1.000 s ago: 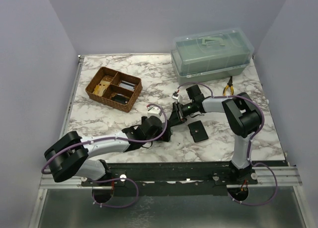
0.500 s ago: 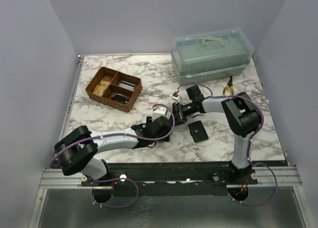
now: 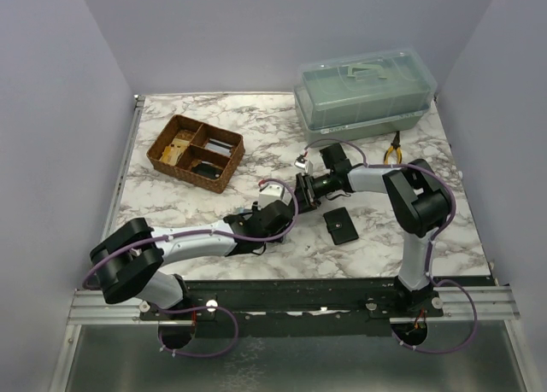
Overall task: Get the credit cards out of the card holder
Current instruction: Remove the credit card from the card holder.
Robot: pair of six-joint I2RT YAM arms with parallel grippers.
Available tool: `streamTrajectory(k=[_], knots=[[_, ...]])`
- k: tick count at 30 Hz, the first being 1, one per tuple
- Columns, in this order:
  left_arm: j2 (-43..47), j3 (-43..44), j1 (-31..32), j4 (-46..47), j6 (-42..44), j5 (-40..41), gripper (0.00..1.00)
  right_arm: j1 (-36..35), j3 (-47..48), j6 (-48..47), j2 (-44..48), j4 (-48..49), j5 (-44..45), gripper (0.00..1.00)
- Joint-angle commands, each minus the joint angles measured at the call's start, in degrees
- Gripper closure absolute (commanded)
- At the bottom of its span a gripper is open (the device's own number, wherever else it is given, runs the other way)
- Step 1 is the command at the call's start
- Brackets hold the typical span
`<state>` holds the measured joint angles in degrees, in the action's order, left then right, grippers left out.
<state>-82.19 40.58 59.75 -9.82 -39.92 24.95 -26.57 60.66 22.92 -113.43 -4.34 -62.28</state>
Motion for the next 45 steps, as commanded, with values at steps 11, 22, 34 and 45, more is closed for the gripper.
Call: streamTrajectory(k=[11, 22, 34, 45], knots=[[5.8, -2.8, 0.3, -1.4, -2.2, 2.6, 0.59, -1.1, 1.2, 4.2, 0.6, 2.4, -4.5, 0.60], [15.4, -7.0, 0.3, -1.3, -3.0, 0.6, 0.09, -3.0, -1.2, 1.8, 1.8, 3.8, -0.2, 0.58], [43.7, -20.2, -2.0, 5.7, -4.0, -5.3, 0.08, -3.4, -4.3, 3.8, 3.2, 8.8, 2.4, 0.60], [27.7, -15.6, -2.0, 4.4, -3.8, -6.1, 0.16, -4.8, -8.5, 16.7, 4.7, 12.9, 10.3, 0.63]])
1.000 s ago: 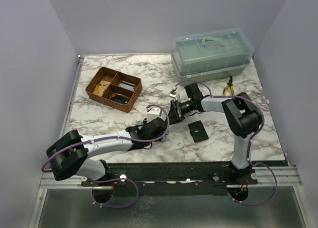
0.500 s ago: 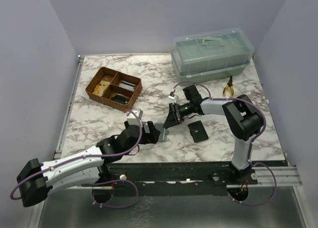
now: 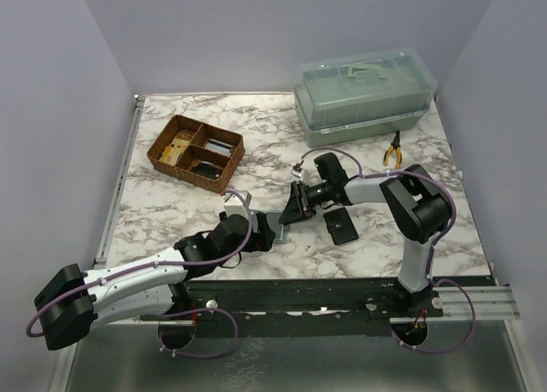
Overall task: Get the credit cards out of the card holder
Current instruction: Remove the credit card from the card holder.
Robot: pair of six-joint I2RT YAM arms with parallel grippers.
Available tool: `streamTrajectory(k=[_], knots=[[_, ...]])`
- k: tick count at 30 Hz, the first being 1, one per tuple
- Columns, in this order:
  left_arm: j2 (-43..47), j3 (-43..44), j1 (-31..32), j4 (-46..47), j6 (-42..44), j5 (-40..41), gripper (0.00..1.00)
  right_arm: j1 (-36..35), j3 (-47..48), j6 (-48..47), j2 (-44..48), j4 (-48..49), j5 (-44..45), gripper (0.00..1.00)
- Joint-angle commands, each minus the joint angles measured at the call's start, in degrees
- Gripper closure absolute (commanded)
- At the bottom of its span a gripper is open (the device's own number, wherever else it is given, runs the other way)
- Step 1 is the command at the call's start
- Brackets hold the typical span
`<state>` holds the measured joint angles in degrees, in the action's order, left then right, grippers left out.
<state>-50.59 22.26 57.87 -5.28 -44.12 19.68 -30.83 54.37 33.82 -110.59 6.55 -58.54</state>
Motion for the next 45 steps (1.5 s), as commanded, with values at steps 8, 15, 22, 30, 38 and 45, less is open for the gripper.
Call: streamTrajectory(k=[8, 15, 22, 30, 38, 45], knots=[[-8.0, 3.7, -0.2, 0.6, 2.0, 1.8, 0.24, -1.3, -6.6, 13.4, 6.2, 5.2, 10.9, 0.63], [-7.9, 3.9, -0.9, 1.0, 1.4, 3.5, 0.34, -2.5, -6.1, 15.0, 4.9, 6.1, 8.8, 0.64], [-7.6, 3.5, -1.0, 0.9, 0.4, 4.0, 0.35, -3.3, -6.4, 14.4, 5.4, 4.9, 11.4, 0.63], [-7.4, 3.1, -1.0, 1.0, 0.2, 3.8, 0.34, -4.2, -6.9, 15.1, 3.7, 4.2, 13.1, 0.61], [-7.6, 2.6, -1.1, 1.0, 0.0, 4.2, 0.34, -4.5, -8.7, 15.1, 7.0, 2.9, 17.8, 0.61], [-7.2, 2.3, -1.4, 1.0, 0.3, 4.1, 0.34, -4.7, -9.9, 17.5, 6.9, 4.2, 16.8, 0.61]])
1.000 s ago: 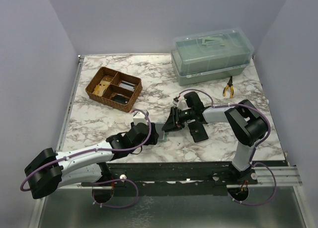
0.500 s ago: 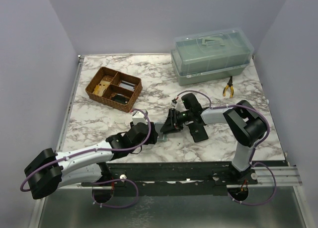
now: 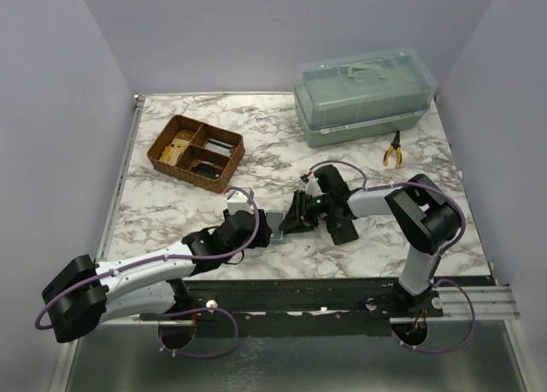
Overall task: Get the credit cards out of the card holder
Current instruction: Remove the credit card from the card holder.
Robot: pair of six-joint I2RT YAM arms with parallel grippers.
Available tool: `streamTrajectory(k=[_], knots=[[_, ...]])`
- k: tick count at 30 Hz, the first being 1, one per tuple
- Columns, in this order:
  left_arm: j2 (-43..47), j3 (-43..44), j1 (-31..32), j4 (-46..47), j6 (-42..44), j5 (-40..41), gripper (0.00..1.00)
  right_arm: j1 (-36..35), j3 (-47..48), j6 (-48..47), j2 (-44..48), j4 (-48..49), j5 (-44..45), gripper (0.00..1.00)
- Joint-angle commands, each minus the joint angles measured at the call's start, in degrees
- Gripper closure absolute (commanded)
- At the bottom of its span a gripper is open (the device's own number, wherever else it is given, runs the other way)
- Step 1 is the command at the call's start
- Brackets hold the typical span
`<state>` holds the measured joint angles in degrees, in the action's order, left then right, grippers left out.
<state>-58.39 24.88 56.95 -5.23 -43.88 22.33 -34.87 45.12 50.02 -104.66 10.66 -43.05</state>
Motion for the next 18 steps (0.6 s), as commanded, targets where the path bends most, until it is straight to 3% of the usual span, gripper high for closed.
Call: streamTrajectory(k=[1, 10, 18], knots=[[0.8, -0.4, -0.5, 0.9, 0.0, 1.5, 0.34, -0.7, -0.6, 1.6, 1.0, 0.3, 0.9, 0.61], [1.3, -1.0, -0.7, 1.5, 0.2, 0.6, 0.33, -0.9, -0.4, 1.7, 0.8, 2.1, -2.1, 0.62], [0.5, -3.0, -0.8, 4.9, -0.5, -4.3, 0.33, -0.9, 1.4, -2.0, -0.4, 0.2, -0.3, 0.69]])
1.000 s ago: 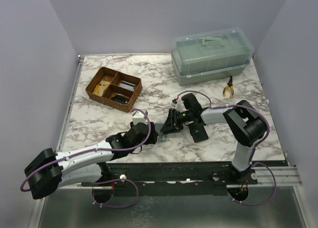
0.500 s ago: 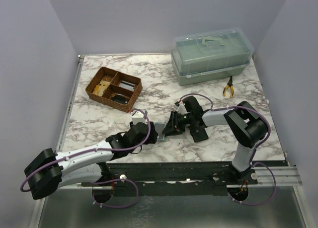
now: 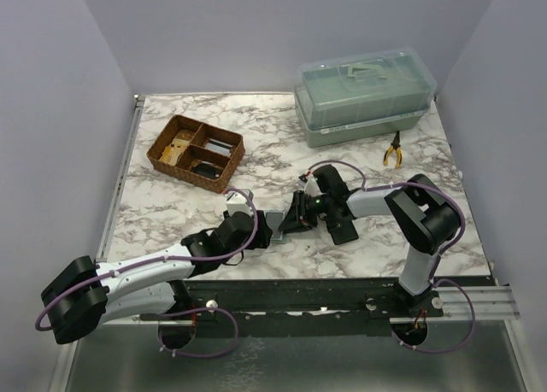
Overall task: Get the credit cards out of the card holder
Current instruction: Remove the credit card from the card holder.
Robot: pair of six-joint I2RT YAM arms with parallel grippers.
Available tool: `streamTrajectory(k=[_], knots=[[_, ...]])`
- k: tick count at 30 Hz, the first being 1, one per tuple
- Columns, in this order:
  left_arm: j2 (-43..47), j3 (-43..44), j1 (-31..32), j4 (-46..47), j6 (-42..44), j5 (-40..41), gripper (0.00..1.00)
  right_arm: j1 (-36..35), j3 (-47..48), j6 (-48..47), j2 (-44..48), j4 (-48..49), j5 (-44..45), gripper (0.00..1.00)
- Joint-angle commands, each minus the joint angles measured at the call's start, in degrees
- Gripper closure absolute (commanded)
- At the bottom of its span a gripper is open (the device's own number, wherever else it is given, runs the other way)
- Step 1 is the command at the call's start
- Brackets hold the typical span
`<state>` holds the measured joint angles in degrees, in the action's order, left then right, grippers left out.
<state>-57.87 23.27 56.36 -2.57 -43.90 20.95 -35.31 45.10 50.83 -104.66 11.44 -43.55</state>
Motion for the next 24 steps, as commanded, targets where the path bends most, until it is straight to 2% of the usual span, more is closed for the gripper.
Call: streamTrajectory(k=[1, 10, 16, 18, 24], knots=[[0.1, -1.4, -0.2, 2.9, -0.2, -3.2, 0.33, -0.4, 1.7, -3.1, -0.4, -0.2, -0.1, 0.69], [-1.7, -1.0, -0.2, 5.1, 7.1, -5.9, 0.29, -0.3, 3.4, -4.6, -1.1, 1.5, -3.4, 0.72], [-6.5, 1.0, -0.2, 5.6, 7.6, -4.6, 0.27, 0.2, 4.0, -5.5, -2.4, 1.2, -4.2, 0.72], [-8.2, 2.0, -0.2, 5.6, 7.9, -4.2, 0.22, 0.3, 4.0, -5.6, -2.5, 1.2, -4.3, 0.72], [-8.6, 3.3, -0.2, 5.8, 7.9, -4.5, 0.18, 0.3, 4.3, -5.6, -2.7, 1.1, -4.8, 0.72]])
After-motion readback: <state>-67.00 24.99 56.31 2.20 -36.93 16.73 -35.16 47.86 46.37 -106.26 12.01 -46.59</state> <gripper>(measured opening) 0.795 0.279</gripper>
